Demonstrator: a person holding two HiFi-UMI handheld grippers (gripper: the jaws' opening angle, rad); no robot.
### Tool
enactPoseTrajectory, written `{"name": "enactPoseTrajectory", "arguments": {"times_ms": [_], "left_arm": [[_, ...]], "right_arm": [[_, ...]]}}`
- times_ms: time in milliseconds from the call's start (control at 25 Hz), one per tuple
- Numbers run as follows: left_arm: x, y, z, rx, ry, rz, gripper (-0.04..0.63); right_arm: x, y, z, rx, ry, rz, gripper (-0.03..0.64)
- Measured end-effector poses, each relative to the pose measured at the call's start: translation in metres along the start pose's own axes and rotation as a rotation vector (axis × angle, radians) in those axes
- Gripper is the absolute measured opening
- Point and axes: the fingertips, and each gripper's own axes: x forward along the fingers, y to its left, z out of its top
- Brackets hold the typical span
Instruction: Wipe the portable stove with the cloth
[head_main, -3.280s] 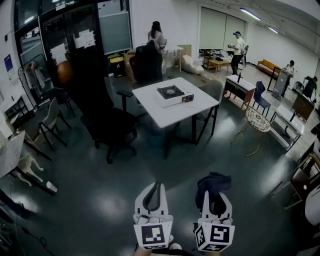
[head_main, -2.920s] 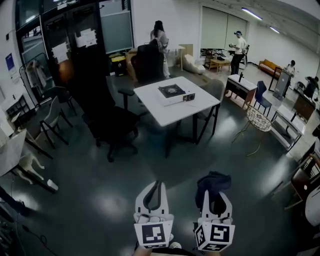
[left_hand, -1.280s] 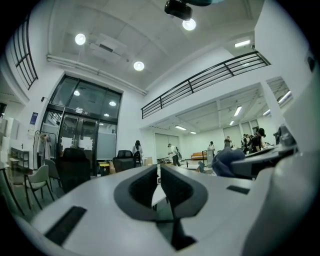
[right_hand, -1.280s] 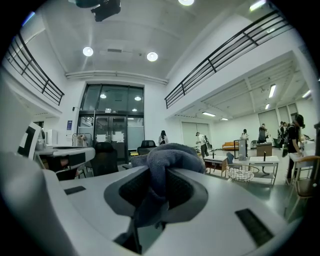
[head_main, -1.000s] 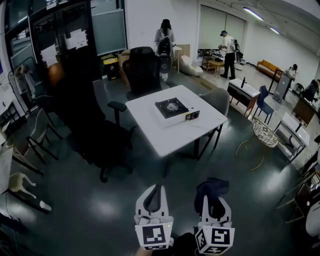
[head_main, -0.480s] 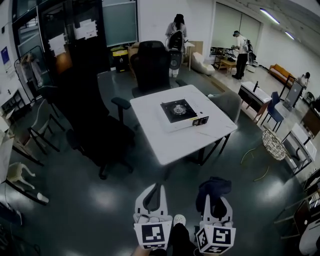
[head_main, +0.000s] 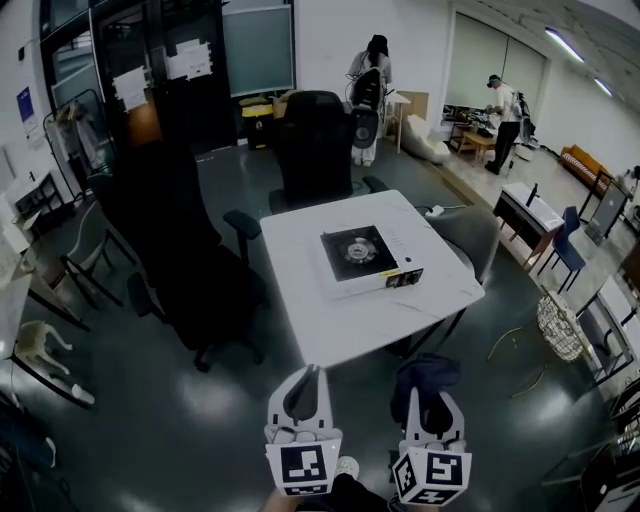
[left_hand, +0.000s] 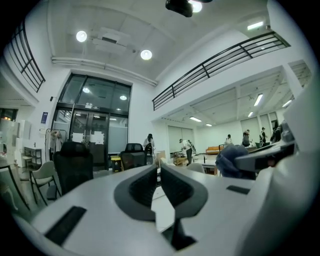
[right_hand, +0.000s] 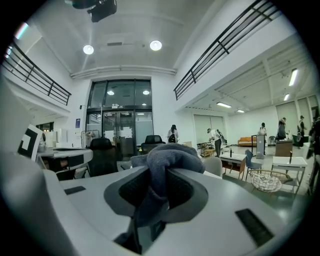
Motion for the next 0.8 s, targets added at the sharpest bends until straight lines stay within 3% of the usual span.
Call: {"name": "enactPoseTrajectory", "arguments": {"times_ms": [280,800], "left_arm": [[0.059,-0.01,0.014,0.02,-0.017,0.044,0.031],[0.136,0.001,-0.005,0.022,0.055,0.081,0.031]], "right_arm": [[0.063,-0.035,0.022,-0.004,-0.017,0.044,0.092],[0.144,-0.059,0.013,0.035,0.038,0.072,0.092]]}}
